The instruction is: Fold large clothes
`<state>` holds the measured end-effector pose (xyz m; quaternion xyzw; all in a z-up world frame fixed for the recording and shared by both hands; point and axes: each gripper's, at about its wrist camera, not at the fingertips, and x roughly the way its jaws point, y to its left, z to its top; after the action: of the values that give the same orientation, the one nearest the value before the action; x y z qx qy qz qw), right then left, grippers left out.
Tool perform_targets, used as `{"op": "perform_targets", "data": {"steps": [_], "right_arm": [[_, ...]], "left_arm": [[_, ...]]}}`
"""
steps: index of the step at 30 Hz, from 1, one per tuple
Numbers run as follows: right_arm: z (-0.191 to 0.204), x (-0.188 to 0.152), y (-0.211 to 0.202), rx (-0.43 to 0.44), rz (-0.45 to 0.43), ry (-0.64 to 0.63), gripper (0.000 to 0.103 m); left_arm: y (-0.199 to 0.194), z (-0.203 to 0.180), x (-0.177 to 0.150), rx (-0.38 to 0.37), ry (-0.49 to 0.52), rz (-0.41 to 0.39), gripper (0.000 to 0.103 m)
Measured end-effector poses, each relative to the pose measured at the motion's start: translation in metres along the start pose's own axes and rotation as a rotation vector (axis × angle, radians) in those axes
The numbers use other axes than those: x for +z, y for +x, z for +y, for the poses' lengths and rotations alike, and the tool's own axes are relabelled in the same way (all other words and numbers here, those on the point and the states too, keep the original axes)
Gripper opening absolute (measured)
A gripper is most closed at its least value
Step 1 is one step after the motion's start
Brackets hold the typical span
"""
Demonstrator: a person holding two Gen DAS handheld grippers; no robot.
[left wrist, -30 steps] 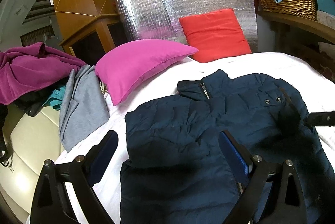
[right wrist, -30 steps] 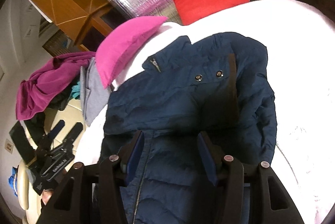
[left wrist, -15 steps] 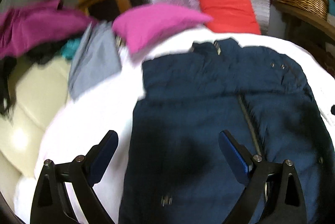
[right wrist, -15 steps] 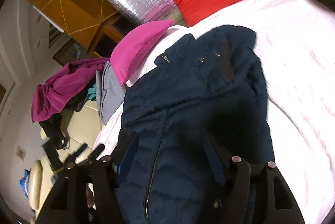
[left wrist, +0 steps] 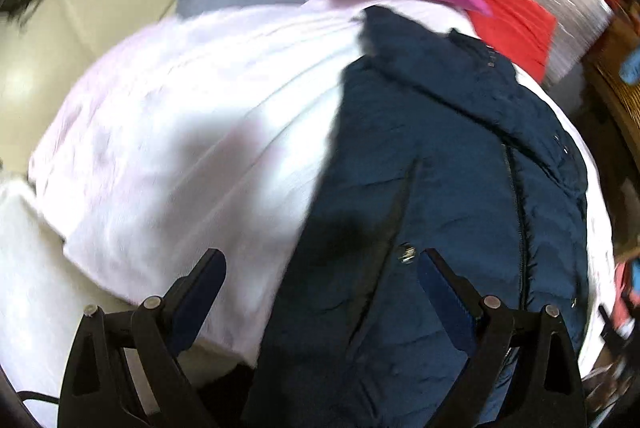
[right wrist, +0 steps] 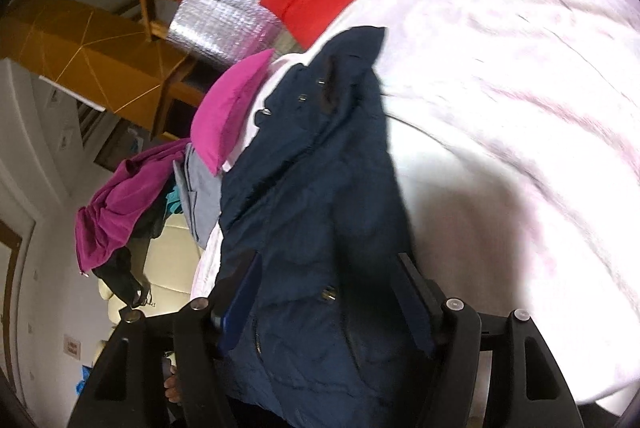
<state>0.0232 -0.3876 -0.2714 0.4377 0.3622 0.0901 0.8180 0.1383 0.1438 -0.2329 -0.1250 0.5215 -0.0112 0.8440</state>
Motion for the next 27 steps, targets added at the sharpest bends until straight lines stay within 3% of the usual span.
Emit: {"op": "perform_targets", "data": {"steps": [5, 9, 12, 14, 20, 27], "right_arm": [[-0.012, -0.004, 0.002, -0.019, 0.020, 0.037, 0.070], [-0.018, -0.005, 0.006, -0.037, 0.043, 0.043, 0.070], [-0.024, -0.007, 0.010, -0.045, 0.057, 0.059, 0.070], [-0.028, -0.008, 0.013, -0.041, 0.068, 0.071, 0.070], [-0.043, -0.014, 0.025, 0.007, 0.121, 0.135, 0.070], [-0.039, -0.038, 0.036, 0.064, 0.216, 0.123, 0.070]], "left_arm": [[0.016, 0.015, -0.003, 0.004, -0.079, 0.101, 0.096], [0.028, 0.024, -0.009, -0.066, -0.128, 0.173, 0.094], [0.036, 0.029, -0.015, -0.089, -0.163, 0.215, 0.077], [0.040, 0.025, -0.018, -0.105, -0.159, 0.235, 0.071], [0.046, 0.008, -0.033, -0.123, -0.106, 0.255, 0.070], [0.037, 0.003, -0.047, -0.174, -0.061, 0.254, 0.070]]}}
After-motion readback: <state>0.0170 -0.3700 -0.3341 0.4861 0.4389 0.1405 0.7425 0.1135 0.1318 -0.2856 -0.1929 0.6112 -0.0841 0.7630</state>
